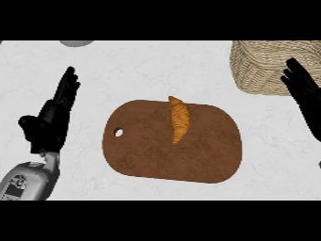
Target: Pick the croissant from the cutting board and place it in the basket
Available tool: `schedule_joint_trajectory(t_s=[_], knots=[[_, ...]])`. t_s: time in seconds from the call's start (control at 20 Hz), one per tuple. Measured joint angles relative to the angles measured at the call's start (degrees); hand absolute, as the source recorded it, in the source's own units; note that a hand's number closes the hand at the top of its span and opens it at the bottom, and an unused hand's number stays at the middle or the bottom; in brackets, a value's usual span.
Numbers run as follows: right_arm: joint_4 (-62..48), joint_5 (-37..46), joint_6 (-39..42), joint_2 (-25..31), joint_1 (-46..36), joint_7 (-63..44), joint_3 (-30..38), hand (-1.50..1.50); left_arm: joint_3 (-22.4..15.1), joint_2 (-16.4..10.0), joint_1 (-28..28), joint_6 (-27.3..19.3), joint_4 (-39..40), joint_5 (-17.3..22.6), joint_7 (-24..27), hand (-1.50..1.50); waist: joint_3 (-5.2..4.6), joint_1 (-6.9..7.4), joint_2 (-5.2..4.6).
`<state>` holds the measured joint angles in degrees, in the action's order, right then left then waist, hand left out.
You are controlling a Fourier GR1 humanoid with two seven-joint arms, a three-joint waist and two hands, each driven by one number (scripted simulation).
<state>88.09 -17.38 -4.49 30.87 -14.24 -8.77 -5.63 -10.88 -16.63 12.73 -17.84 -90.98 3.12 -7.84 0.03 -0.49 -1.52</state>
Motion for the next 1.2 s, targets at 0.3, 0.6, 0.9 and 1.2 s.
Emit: schedule_joint_trajectory(t_s=[0.3,0.6,0.9,1.2], knots=[[0.64,-1.28,2.79,-7.96,-10.72,0.33,-6.24,1.50,-1.17,1.41,-4.66,3.27,6.77,3.30,-4.24,0.00,-0.18,4.78,0.12],[-2.07,6.07,6.74,-17.79,-19.16,2.64,-21.92,-1.50,-2.49,1.01,-7.89,7.20,9.84,5.25,-5.82,0.00,-0.03,7.16,0.47],[-9.18,21.76,-0.23,-24.04,-28.32,-4.27,-31.91,-1.50,-0.30,-0.50,-10.61,8.81,9.89,7.24,-4.92,0.00,0.06,4.61,1.74],[-11.84,33.08,4.44,-18.70,-42.88,-18.20,-34.29,-1.50,1.08,-1.43,-13.05,9.35,9.18,8.34,-4.48,0.00,0.07,2.53,2.69]])
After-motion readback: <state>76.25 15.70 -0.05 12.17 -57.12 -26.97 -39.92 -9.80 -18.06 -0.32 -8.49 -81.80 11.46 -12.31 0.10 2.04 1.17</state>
